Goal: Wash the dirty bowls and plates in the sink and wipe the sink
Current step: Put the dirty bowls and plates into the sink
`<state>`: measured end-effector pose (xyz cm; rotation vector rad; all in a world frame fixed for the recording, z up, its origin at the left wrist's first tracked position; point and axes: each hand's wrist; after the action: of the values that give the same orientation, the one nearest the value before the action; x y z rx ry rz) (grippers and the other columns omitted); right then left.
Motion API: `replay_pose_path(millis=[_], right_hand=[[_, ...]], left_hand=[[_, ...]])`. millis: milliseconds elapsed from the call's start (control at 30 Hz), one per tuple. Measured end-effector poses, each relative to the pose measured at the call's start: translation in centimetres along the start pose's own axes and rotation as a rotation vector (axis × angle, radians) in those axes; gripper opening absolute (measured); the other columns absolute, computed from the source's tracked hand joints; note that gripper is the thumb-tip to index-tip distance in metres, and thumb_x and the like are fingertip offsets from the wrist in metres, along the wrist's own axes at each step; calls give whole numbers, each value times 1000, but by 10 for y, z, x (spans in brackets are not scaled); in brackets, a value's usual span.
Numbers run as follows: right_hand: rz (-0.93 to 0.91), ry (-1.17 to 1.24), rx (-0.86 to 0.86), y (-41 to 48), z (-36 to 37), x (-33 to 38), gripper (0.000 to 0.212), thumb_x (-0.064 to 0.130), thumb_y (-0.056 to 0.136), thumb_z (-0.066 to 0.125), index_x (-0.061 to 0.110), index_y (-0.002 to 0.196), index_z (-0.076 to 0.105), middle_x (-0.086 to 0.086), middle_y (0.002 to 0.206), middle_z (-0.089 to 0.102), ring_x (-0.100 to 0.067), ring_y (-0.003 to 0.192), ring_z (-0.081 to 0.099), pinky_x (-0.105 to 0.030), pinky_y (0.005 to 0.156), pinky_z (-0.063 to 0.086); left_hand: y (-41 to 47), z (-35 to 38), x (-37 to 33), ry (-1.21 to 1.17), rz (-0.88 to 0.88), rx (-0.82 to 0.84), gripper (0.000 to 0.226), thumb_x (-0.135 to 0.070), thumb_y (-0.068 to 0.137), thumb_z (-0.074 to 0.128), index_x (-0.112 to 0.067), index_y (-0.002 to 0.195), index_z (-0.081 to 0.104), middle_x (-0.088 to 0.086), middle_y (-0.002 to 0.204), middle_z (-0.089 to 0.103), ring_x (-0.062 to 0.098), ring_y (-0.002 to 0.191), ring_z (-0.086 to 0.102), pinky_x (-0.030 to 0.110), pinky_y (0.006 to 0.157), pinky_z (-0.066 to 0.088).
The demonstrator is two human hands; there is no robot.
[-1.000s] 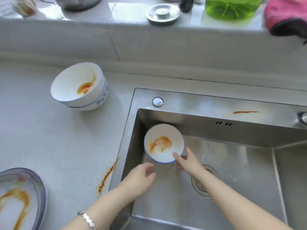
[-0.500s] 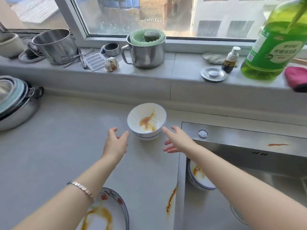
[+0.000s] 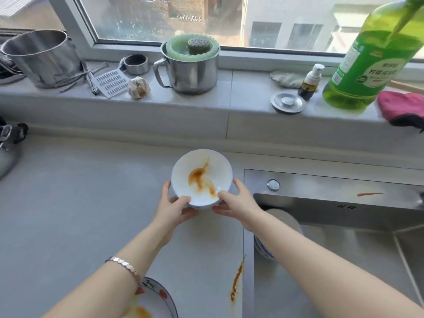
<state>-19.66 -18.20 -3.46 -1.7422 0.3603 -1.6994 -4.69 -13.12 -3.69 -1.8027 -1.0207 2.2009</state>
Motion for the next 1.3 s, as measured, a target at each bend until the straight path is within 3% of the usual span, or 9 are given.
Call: replay_pose_path(millis=[233, 400, 500, 633, 700, 833, 1000, 1133, 1300], right_hand=[[-14, -44, -20, -88, -79, -36, 58, -1, 82, 52, 30, 130, 43, -8, 111, 62, -28, 94, 67, -35, 76, 58], [36, 10, -120, -151, -153, -80, 61, -9, 83, 45, 24, 134, 42, -8, 95, 67, -20, 80, 71, -32, 69, 59], [49, 3, -164, -169, -192, -102, 62, -14, 83, 42, 26, 131, 46, 1, 92, 67, -10, 73, 70, -25, 60, 56], [132, -49, -180, -172, -244, -137, 58, -12, 83, 40, 28, 124, 48, -6, 93, 67, -18, 76, 67, -23, 56, 55], [192, -89, -192, -163, -266, -157, 56, -11, 83, 40, 28, 123, 48, -7, 89, 65, -19, 73, 66, -24, 53, 55], [278, -255, -157, -131, -285, -205, 56, -10, 83, 40, 19, 130, 47, -5, 86, 62, -19, 71, 62, -28, 55, 55], [258, -421, -116, -85, -275, -255, 45, -13, 81, 45, -1, 123, 54, -7, 96, 56, -19, 87, 51, -12, 48, 43], [246, -442, -113, -68, -283, -268, 46, -15, 80, 46, 0, 123, 54, -7, 96, 56, -20, 88, 52, -9, 47, 40], [247, -413, -105, -59, -285, -268, 52, -15, 81, 44, 8, 127, 52, -8, 97, 56, -21, 82, 51, -5, 42, 38]], left_hand=[[-85, 48, 43, 117, 85, 131, 82, 1, 83, 61, -43, 140, 23, 2, 125, 51, 19, 92, 67, 28, 72, 59], [-136, 107, 97, 196, 41, 252, 91, -17, 60, 63, -46, 137, 23, -8, 126, 49, 5, 91, 65, 26, 67, 57], [-153, 136, 130, 244, -6, 307, 91, -18, 61, 68, -48, 133, 21, -9, 124, 48, 7, 101, 59, 24, 69, 56], [-161, 167, 166, 397, -135, 393, 78, -22, 80, 72, -47, 126, 15, -19, 121, 47, -1, 104, 57, 21, 81, 51], [-156, 170, 181, 547, -183, 368, 68, -33, 85, 64, -37, 137, 22, -14, 133, 45, 10, 119, 50, 25, 88, 44], [-147, 159, 202, 678, -266, 210, 53, -31, 90, 57, -21, 137, 37, 1, 136, 49, 14, 115, 52, 29, 93, 45], [-134, 165, 230, 630, -379, 145, 65, -29, 90, 57, -18, 145, 25, 9, 147, 35, 20, 132, 40, 35, 106, 38], [-122, 165, 242, 691, -399, 31, 65, -21, 91, 53, -13, 147, 22, 13, 148, 34, 23, 135, 37, 29, 105, 32], [-109, 165, 245, 722, -466, 104, 66, -14, 92, 49, -14, 149, 16, 11, 153, 25, 26, 137, 33, 35, 108, 34]])
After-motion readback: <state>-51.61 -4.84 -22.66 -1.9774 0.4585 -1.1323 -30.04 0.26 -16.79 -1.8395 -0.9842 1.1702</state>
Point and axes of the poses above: each hand's wrist, its own y-axis towards the middle knuckle, its own z-axis out of the palm, x = y × z
